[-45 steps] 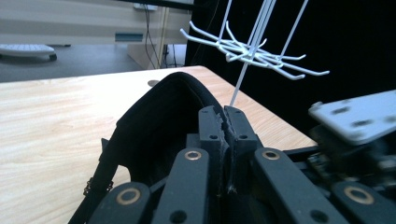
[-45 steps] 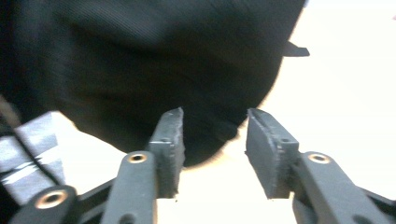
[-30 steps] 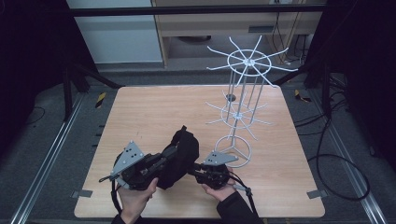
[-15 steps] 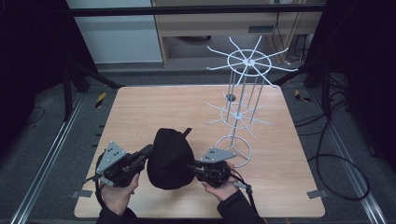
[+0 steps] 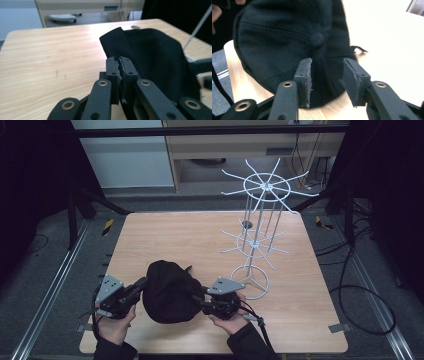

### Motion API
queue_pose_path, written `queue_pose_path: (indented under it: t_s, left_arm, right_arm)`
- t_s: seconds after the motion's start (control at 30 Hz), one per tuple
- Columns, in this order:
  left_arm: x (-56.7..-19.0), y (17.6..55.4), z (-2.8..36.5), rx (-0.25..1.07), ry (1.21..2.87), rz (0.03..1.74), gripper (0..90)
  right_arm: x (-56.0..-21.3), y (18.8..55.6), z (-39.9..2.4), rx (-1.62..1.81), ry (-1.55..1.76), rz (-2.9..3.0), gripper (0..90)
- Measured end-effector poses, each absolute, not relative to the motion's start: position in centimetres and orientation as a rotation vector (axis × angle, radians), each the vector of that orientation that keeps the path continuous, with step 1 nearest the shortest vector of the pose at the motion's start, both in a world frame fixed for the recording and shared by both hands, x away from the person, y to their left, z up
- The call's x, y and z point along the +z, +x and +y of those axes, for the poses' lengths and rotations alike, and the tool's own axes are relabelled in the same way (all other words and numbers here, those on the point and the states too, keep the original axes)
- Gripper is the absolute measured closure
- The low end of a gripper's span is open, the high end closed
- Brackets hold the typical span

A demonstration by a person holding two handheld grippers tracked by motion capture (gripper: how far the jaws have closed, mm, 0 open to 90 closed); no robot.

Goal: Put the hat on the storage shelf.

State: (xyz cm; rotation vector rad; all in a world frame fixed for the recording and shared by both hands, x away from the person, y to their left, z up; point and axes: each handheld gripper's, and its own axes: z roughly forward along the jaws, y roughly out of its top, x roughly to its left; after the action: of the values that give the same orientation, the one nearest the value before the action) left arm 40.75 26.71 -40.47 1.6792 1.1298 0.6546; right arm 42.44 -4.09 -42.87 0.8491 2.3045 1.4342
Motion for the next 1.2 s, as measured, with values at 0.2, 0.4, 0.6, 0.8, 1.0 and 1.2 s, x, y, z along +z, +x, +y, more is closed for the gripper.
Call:
queue_pose_path:
  t_s: [0.2, 0.4, 0.6, 0.8, 1.0, 1.2]
  left_arm:
    - [-42.4, 41.8, 27.5, 0.707, 1.759, 1.194, 90.0]
    - [-43.5, 42.3, 28.1, 0.698, 1.790, 1.241, 90.0]
    - [-43.6, 42.5, 28.3, 0.658, 1.810, 1.198, 75.7]
    - [-45.6, 44.3, 27.3, 0.576, 1.905, 1.195, 58.5]
    - [-46.5, 45.8, 26.5, 0.539, 1.951, 1.215, 70.1]
    - [-46.3, 45.3, 26.8, 0.581, 1.928, 1.327, 88.7]
  right_arm:
    - [-43.6, 41.6, -7.2, 1.379, 0.878, 2.283, 53.1]
    - [-44.3, 41.0, -9.4, 1.331, 0.910, 2.282, 53.3]
    - [-44.6, 40.0, -11.6, 1.289, 0.944, 2.253, 51.0]
    - [-45.4, 39.7, -14.1, 1.241, 1.012, 2.231, 50.5]
    - [-45.8, 39.7, -15.1, 1.222, 1.045, 2.227, 50.8]
    - [-46.0, 39.8, -15.0, 1.197, 1.025, 2.235, 51.6]
